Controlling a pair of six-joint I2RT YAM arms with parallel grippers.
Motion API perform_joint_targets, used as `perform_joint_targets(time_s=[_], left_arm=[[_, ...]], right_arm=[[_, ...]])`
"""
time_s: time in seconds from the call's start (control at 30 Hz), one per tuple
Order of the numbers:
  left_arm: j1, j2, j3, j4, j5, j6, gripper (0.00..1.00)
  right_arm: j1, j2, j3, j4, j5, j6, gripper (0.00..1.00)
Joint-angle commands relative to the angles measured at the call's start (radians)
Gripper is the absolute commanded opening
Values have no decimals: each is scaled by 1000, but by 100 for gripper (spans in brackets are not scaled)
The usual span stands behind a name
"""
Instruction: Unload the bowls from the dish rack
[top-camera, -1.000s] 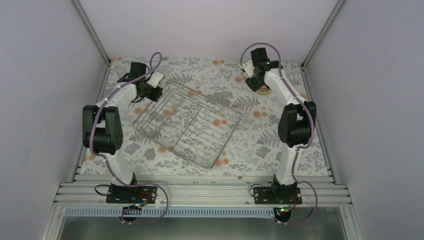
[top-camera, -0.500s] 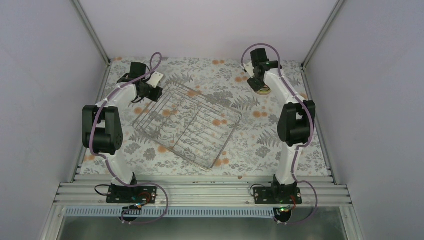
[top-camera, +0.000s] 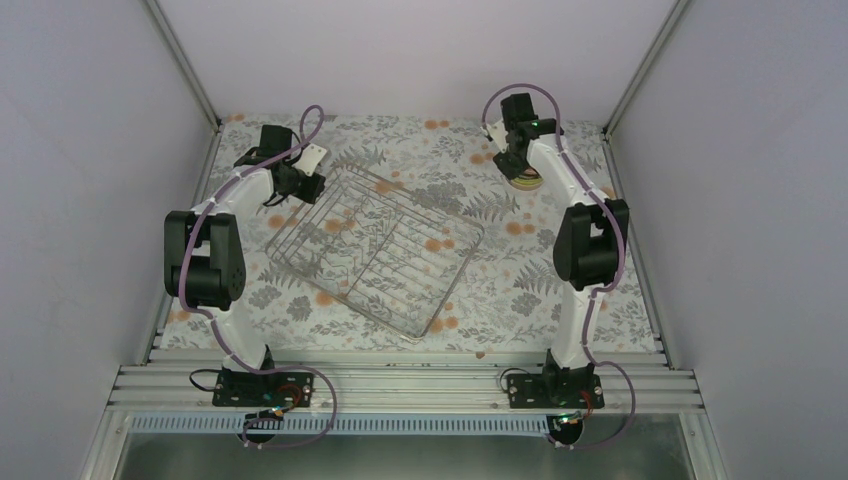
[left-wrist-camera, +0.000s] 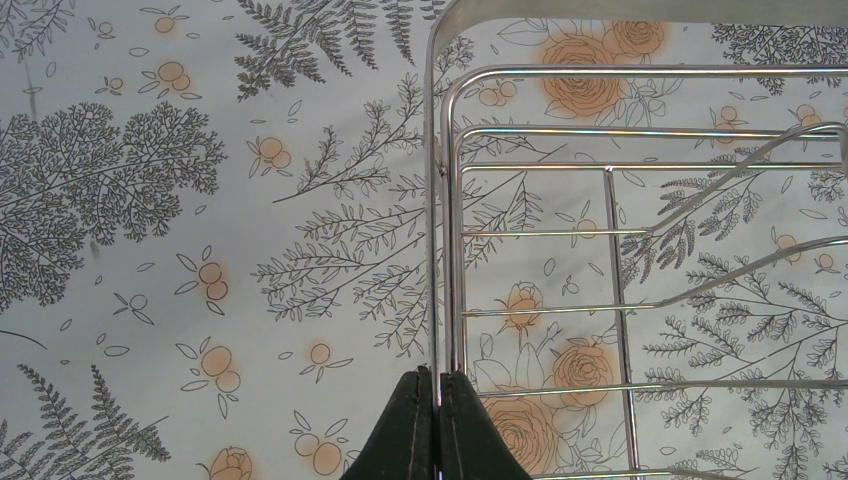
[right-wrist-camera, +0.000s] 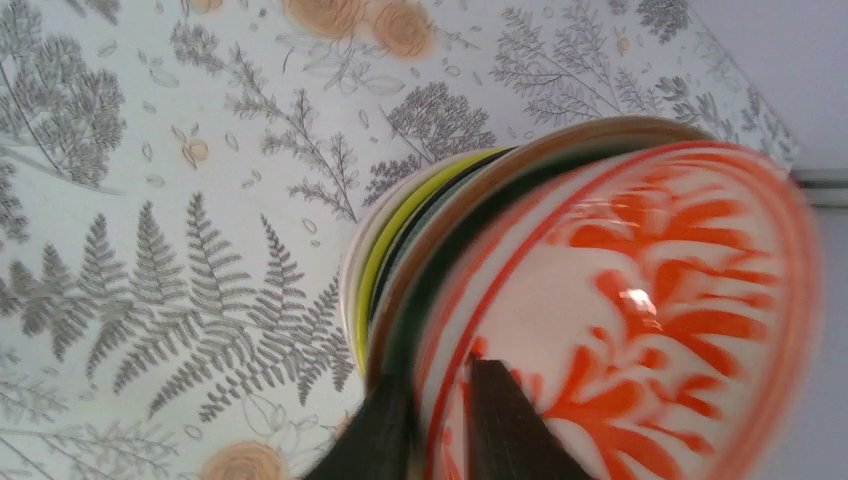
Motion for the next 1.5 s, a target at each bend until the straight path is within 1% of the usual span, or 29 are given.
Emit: perform_joint_targets(time_s=[0.0,0.03,0.1,0.13,0.17,0.23,0.37,0.43,0.47,0.57,0.6,0.63,0.8,0.9,1.1,1.2,1.47], left_arm=[[2,-3,-27,-70,26,-28,2],[3,-2,-27,-70,26,-28,3],[3,-4,-28,-71,26,-28,2],[3,-4,-28,-71,26,-28,2],[3,-5,-28,-70,28,-27,2],[3,-3,-24,-71,29,-28,2],[3,-2,-24,-72,29,-28,2],[3,-5,-24,-72,30,-29,2],[3,-6,-25,-72,30,-29,3],[3,-7,-23,-72,30,-30,2],[2,-8,-23,-72,30,-31,2],[2,-10,-25,-72,30,-30,2],[2,-16,-28,-72,30,-29,2],[3,-15,-28,-71,30,-29,2],[3,-17,-33,-69,30,-28,2],[3,-14,-31,-69,31,-29,2],[3,-12,-31,-69,31,-29,2]], right_arm=[[8,-1,65,6,-2,23,26],[10,-3,70,-3,3,28,38],[10,-20,62,-4,11,32,54],[12,-31,54,0,14,33,66],[13,-42,47,3,19,33,73],[15,-65,33,5,28,33,75],[17,-124,26,12,34,42,75],[20,-155,18,15,22,45,70],[19,-166,14,19,17,45,63],[19,-185,-14,49,10,42,32],[20,-187,-26,60,4,38,25],[18,-185,-32,64,-17,36,21],[13,-124,8,26,-112,66,17],[13,-89,32,23,-139,79,16],[13,-58,35,41,-134,83,7],[12,-60,33,46,-124,81,4],[10,-77,33,44,-118,79,4]])
